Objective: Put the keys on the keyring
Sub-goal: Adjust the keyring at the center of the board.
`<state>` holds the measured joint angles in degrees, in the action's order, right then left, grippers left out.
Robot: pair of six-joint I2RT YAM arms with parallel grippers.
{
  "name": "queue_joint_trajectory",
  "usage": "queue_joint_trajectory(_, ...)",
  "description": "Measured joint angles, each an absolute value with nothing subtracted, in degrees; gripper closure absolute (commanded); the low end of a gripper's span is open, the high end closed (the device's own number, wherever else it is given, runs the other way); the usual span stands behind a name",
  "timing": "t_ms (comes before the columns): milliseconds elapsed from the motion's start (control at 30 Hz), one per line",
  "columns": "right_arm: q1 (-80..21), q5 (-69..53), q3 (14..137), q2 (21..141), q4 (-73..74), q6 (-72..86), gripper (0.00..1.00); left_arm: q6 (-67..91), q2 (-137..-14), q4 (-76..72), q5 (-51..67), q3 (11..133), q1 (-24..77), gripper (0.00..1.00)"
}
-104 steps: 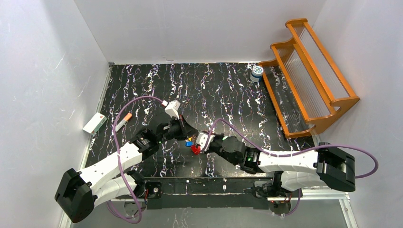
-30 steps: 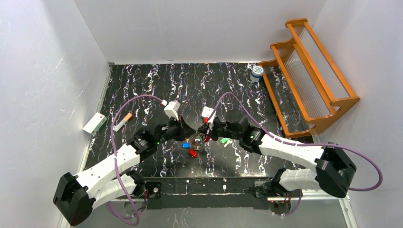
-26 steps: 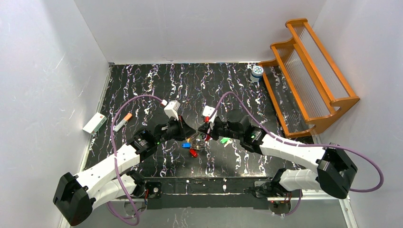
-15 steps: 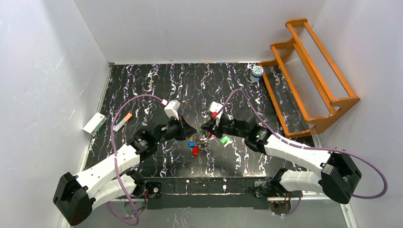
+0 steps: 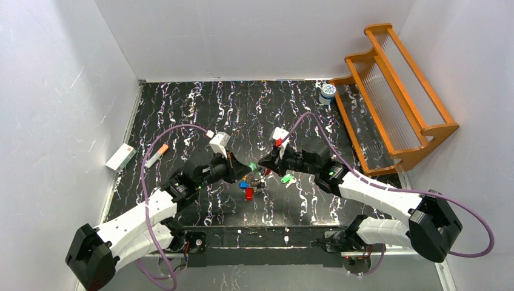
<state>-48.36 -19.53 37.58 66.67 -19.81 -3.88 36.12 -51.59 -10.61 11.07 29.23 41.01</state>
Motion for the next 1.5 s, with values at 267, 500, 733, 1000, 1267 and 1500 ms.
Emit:
queue_joint_trajectory(267,-47.8,-20.9,37.6,66.7,-19.8,-3.0,0.99,32.4,-51.0,-15.0,12.2,26.8,41.0,1.0)
queue_joint_trajectory(500,-47.1,-21.2,37.6,66.7,-19.8,-2.1,0.99,29.4,-50.8,-16.3,12.5,26.6,41.0,1.0)
queue_joint_trajectory(733,-46.5,-22.7,37.6,66.7,-20.6,-0.3,0.99,25.3,-45.3,-17.6,12.5,24.1,41.1,1.0)
queue_joint_trajectory(1000,-45.9,-25.3,36.8,66.1,-22.4,0.1,0.99,23.6,-42.5,-18.1,12.5,22.9,41.1,1.0)
queue_joint_trajectory(1267,-45.4,-26.8,36.5,66.0,-22.4,-0.3,0.99,22.6,-43.9,-18.2,12.4,22.9,41.1,0.68)
queue_joint_trajectory(1500,-44.2,-26.1,35.9,65.7,-21.0,-0.5,0.99,21.5,-43.8,-17.7,11.4,22.9,41.1,0.53)
